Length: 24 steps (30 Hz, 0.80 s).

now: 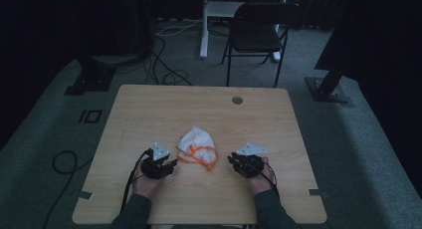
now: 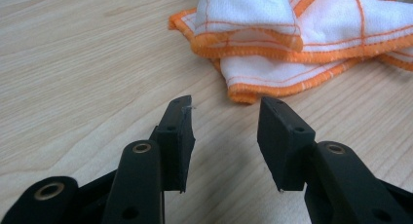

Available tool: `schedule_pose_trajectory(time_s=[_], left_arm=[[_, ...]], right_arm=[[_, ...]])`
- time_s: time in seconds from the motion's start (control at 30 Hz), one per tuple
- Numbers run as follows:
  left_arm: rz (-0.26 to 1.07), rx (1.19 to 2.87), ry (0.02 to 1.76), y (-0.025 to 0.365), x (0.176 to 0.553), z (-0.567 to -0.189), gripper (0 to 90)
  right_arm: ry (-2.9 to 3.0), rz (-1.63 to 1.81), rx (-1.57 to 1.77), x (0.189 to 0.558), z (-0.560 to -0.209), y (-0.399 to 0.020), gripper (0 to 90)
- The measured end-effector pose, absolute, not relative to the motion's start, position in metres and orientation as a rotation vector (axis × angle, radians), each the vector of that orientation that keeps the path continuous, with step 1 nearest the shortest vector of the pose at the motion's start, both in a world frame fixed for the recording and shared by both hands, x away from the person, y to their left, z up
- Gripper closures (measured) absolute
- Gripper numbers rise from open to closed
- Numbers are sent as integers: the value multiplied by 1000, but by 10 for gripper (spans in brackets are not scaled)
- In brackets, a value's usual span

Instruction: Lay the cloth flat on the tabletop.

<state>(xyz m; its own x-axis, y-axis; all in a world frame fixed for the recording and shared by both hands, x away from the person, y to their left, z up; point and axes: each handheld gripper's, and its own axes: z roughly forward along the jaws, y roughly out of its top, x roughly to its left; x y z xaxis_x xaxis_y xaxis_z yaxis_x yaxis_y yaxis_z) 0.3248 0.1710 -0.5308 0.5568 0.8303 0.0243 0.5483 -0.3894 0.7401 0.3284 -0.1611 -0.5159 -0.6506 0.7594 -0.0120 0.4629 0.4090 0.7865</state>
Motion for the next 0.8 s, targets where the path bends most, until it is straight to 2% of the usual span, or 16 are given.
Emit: schedule_pose_trajectory(time_s=[0.8], left_arm=[[492, 2115, 1104, 152, 339, -539, 557]], right_arm=[[2310, 1139, 1039, 341, -516, -136, 711]])
